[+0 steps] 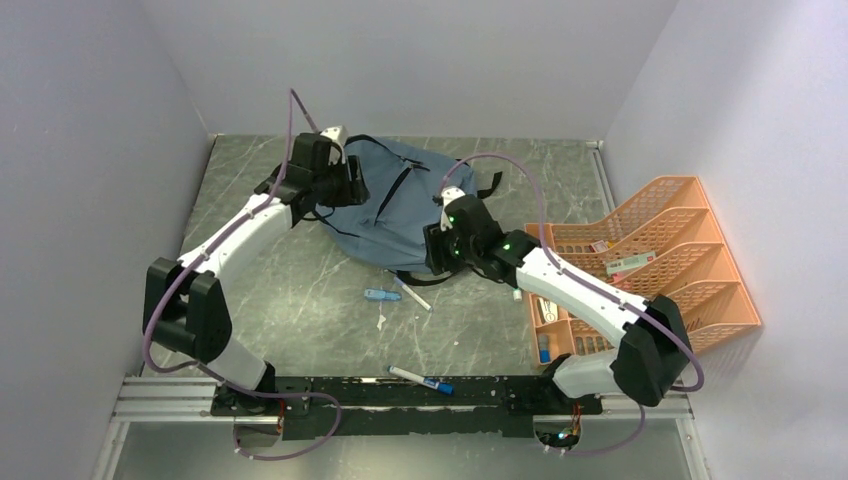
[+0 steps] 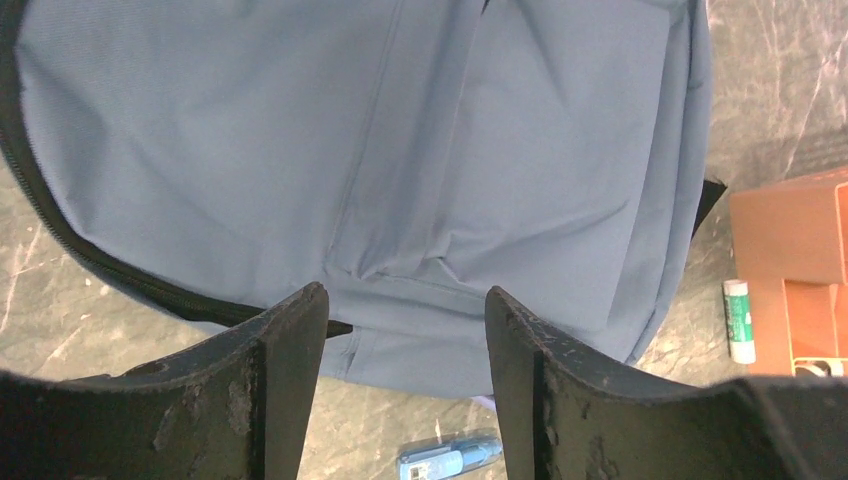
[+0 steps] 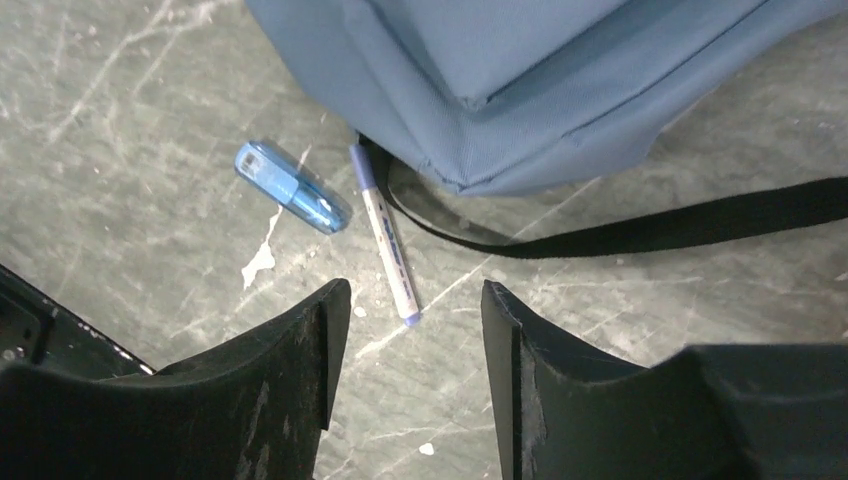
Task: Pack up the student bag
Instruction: Adjust the student bag at the center of the board.
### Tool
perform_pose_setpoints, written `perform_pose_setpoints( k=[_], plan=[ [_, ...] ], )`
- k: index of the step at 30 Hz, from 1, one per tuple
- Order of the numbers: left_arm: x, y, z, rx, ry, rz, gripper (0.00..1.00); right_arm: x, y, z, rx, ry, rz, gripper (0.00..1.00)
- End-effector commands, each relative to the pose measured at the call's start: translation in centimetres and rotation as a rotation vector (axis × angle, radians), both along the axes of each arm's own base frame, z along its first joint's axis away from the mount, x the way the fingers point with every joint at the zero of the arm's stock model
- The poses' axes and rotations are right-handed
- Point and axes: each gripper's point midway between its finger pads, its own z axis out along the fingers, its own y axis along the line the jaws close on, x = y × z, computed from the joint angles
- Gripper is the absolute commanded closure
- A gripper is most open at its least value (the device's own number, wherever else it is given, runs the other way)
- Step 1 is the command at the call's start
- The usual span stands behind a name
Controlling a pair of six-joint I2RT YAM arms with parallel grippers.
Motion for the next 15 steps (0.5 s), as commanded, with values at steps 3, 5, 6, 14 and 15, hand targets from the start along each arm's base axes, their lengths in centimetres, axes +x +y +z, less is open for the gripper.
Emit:
perform_pose_setpoints(
  k=[3, 5, 6, 14, 15],
  plan=[
    [-0.1, -2.2, -0.7, 0.038, -0.026, -0.095, 0.36, -2.4, 0.7, -3.2, -0.05, 0.072, 0.045, 0.43],
    [-0.2, -2.4, -1.2, 0.034, -0.015, -0.105, 0.37, -3.1, 1.5, -4.1, -0.065, 0.093, 0.091, 0.43],
    [-0.3, -2.4, -1.4, 0.034, -0.012, -0.11, 0.37, -3.3, 1.7, -4.4, -0.078, 0.097, 0.109, 0.43],
    [1.0, -3.9, -2.3, 0.093, 0.002, -0.144, 0.36, -1.1, 2.3, -2.6, -0.049, 0.006, -0.008, 0.43],
    [1.5, -4.2, -2.2, 0.113, -0.006, -0.144, 0.36, -0.7, 2.1, -2.1, -0.041, -0.016, -0.036, 0.43]
  ],
)
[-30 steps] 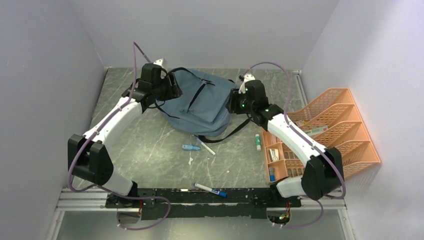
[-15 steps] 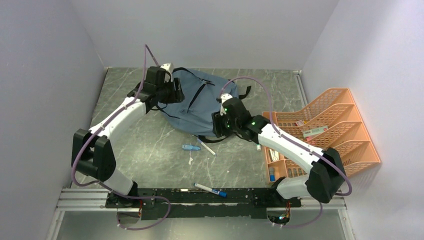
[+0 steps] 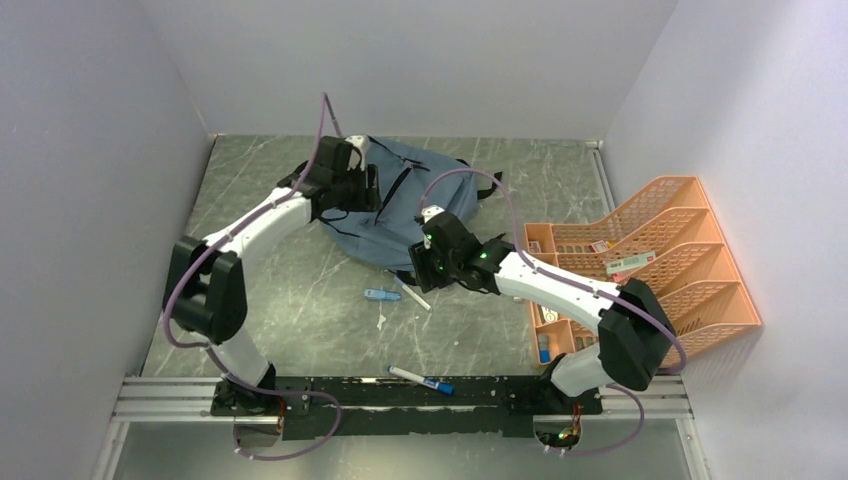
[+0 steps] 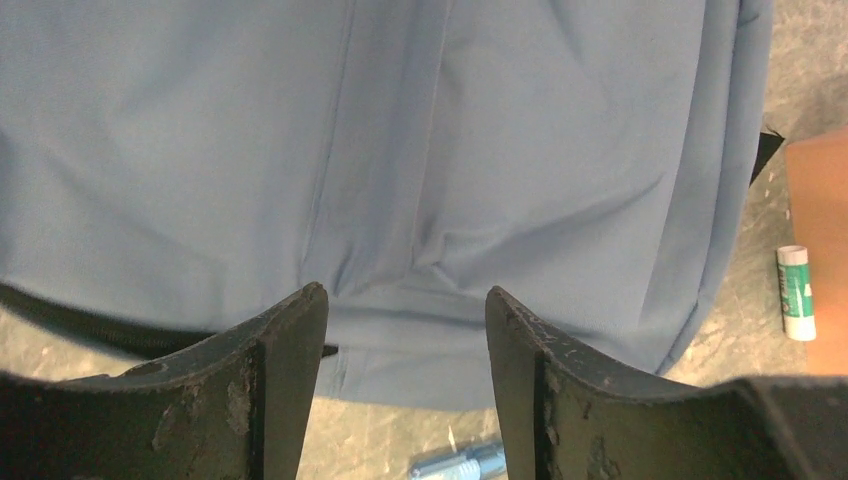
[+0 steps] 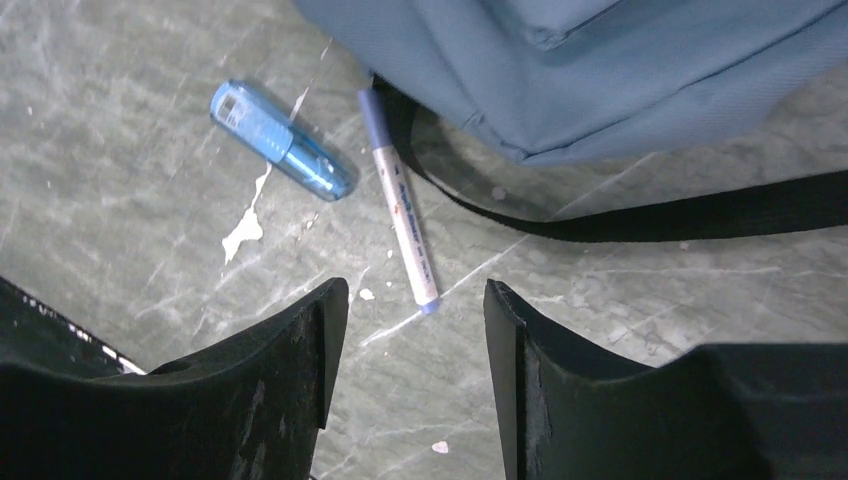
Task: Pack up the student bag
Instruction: Adjust the student bag at the center of the board.
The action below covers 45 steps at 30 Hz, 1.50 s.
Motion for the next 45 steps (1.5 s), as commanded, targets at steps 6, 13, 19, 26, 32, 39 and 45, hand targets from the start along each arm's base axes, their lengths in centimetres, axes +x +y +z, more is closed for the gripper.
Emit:
perform_pose_setpoints(
  k=[6, 13, 19, 26, 32, 39, 45],
  plan=[
    [6.3, -3.7, -0.3, 0.156, -0.069, -0.038, 0.35, 2.7, -0.2, 4.0, 0.105, -0.159, -0.141, 0.43],
    [9.1, -4.4, -4.1, 0.271, -0.032, -0.059, 0.36, 4.6, -2.3, 3.2, 0.109, -0.163, -0.267, 0.42],
    [10.3, -2.9, -5.6, 0.365, -0.047, -0.014, 0.43, 5.6, -1.5, 1.8, 0.182, -0.088, -0.254, 0.42],
    [9.8, -1.4, -6.7, 0.383, -0.016, 0.036, 0.72, 8.0, 0.5, -1.2, 0.198, -0.035, -0.251, 0.49],
    [7.5, -0.4, -7.8, 0.356, 0.069, 0.056, 0.95, 12.1, -0.3, -2.6, 0.176, -0.058, -0.324, 0.6],
    [3.7, -2.3, -8.2, 0.201, 0.159, -0.011, 0.95, 17.2, -3.1, -3.4, 0.148, -0.08, -0.406, 0.66],
    [1.6, -5.4, -7.6, 0.049, 0.215, -0.083, 0.95, 21.7, -4.3, -2.3, 0.122, -0.147, -0.431, 0.65]
  ],
)
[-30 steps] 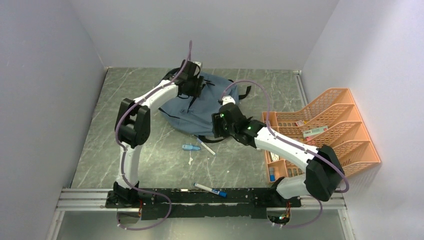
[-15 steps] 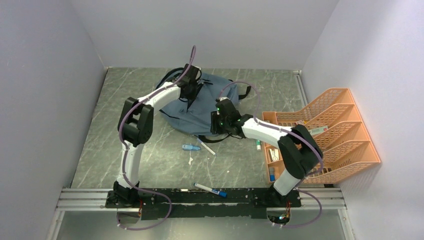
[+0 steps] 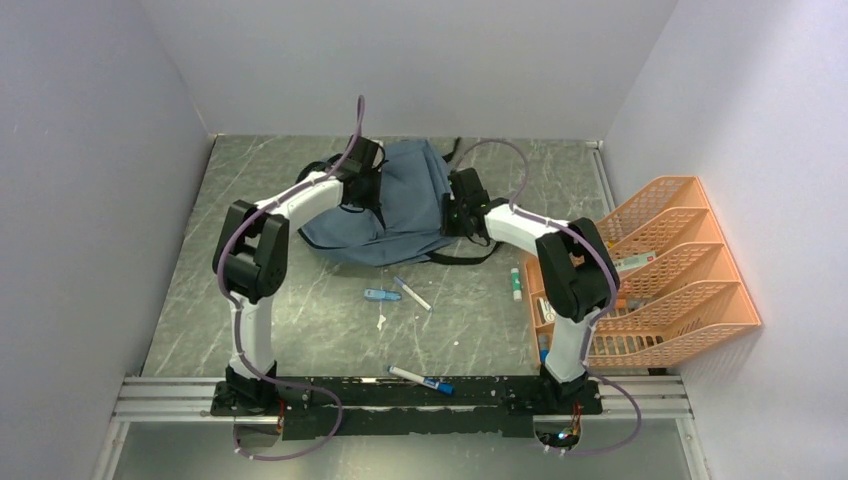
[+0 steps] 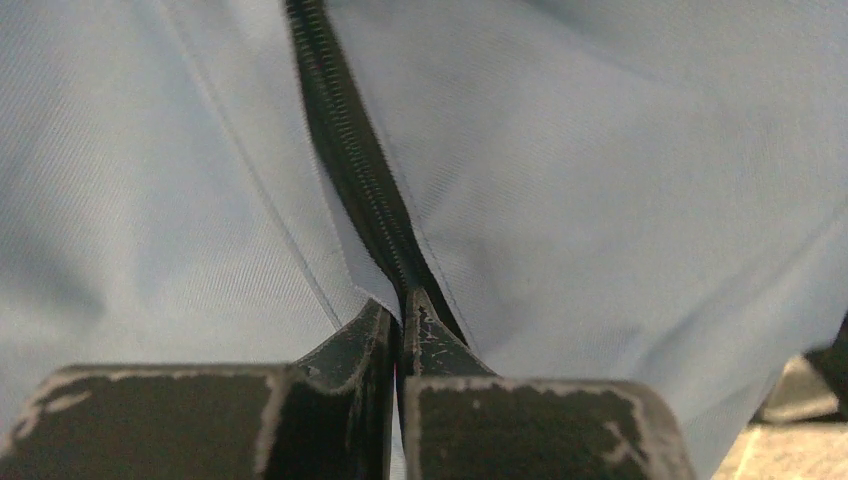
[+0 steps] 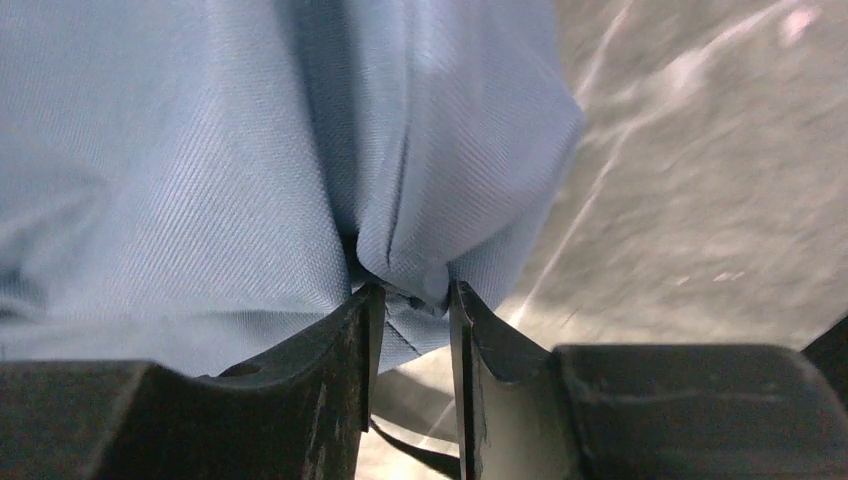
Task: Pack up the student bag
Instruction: Adjust the student bag at the center of the board.
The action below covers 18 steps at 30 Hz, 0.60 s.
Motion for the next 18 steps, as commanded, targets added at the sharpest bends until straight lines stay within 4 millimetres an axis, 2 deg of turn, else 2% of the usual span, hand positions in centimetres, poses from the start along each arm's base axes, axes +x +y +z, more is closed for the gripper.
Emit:
perform_pose_setpoints(
  k=[1, 3, 5, 8, 10, 12, 18],
  plan=[
    [-4.3, -4.4, 0.4, -0.175, 0.132, -0.104, 0.95, 6.4, 0.1, 4.1, 0.003, -0.198, -0.039, 0.64],
    [-4.5, -3.9, 0.5, -0.168, 0.129, -0.084, 0.95, 7.0, -0.1, 5.3, -0.02, -0.224, -0.027, 0.63],
    [-4.3, -2.6, 0.4, -0.135, 0.121, -0.037, 0.95, 6.7, 0.0, 6.6, -0.012, -0.253, -0.004, 0.61],
    [-4.5, -1.3, 0.5, -0.152, 0.123, 0.005, 0.84, 5.6, 0.6, 8.8, 0.022, -0.298, 0.036, 0.58],
    [-4.5, -0.6, 0.7, -0.179, 0.121, 0.031, 0.71, 4.9, 1.0, 10.0, 0.024, -0.317, 0.059, 0.55],
    [-4.3, 0.0, 1.0, -0.198, 0.119, 0.05, 0.61, 4.3, 1.7, 10.9, 0.026, -0.329, 0.083, 0.54],
    [-3.0, 1.7, 2.3, -0.208, 0.089, 0.104, 0.47, 3.1, 3.1, 12.5, 0.037, -0.354, 0.125, 0.52]
  ],
)
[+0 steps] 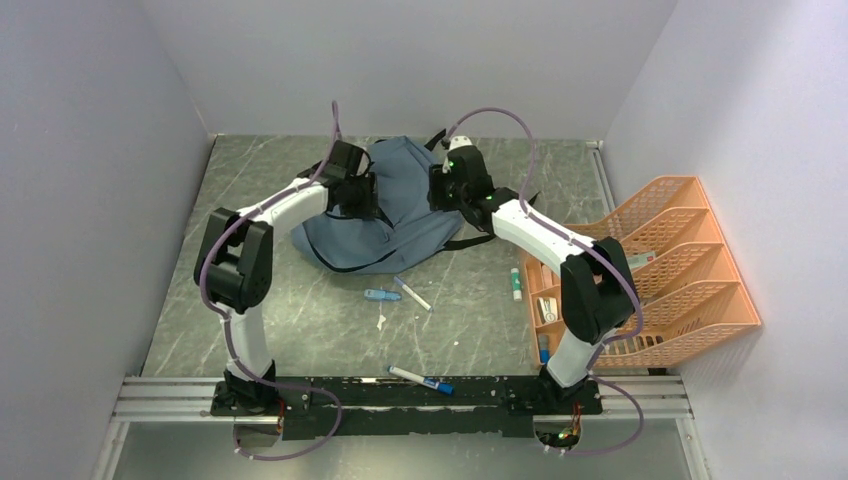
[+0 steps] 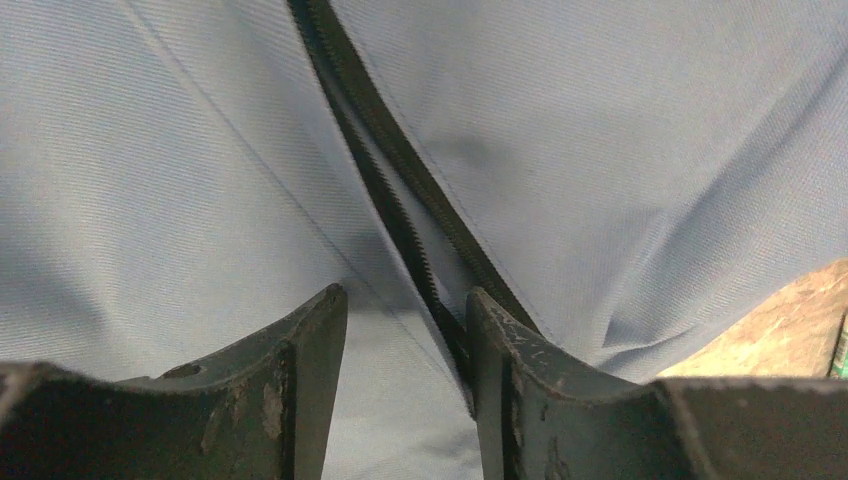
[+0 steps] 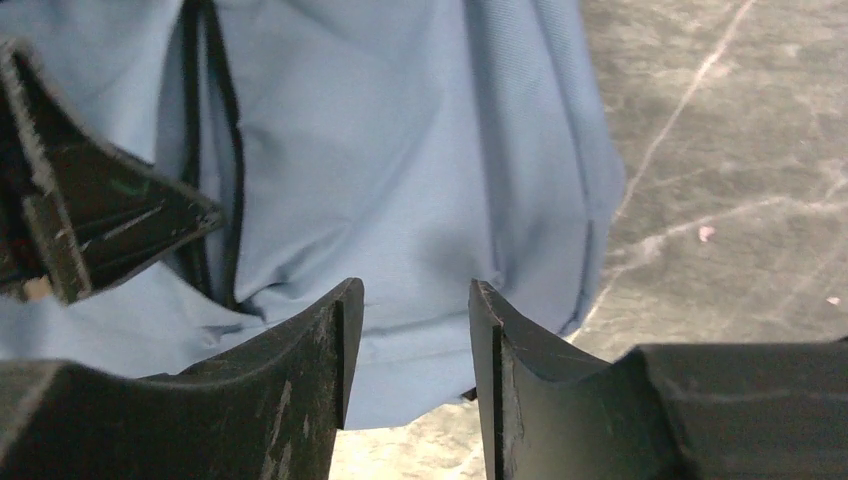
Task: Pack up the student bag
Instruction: Adjust the student bag at the center of the board.
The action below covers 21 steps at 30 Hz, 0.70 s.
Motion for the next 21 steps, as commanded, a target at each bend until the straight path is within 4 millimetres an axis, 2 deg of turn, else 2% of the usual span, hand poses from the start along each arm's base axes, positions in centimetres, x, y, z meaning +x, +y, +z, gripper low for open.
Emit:
perform_pose_setpoints(
  k=[1, 7, 15, 18, 21],
  plan=[
    [0.6, 1.1, 2.1, -0.049, -0.016, 0.04, 0.47, -0.6, 1.6, 2.0, 0.015, -0.048, 0.053, 0.52],
    [1.9, 2.6, 2.7, -0.071, -0.044, 0.089, 0.45, -1.0, 1.6, 2.6, 0.001, -0.063, 0.055, 0.51],
    [2.0, 3.7, 1.2, -0.042, -0.024, 0.12, 0.52, -1.3, 2.2, 2.7, -0.003, -0.068, 0.081, 0.51],
    [1.6, 4.0, 0.3, -0.034, -0.007, 0.129, 0.61, -1.5, 3.3, 2.9, 0.014, -0.069, 0.129, 0.51],
    [0.8, 4.4, -0.8, -0.03, 0.015, 0.15, 0.78, -1.9, 5.4, 2.8, 0.029, -0.056, 0.201, 0.51]
  ],
)
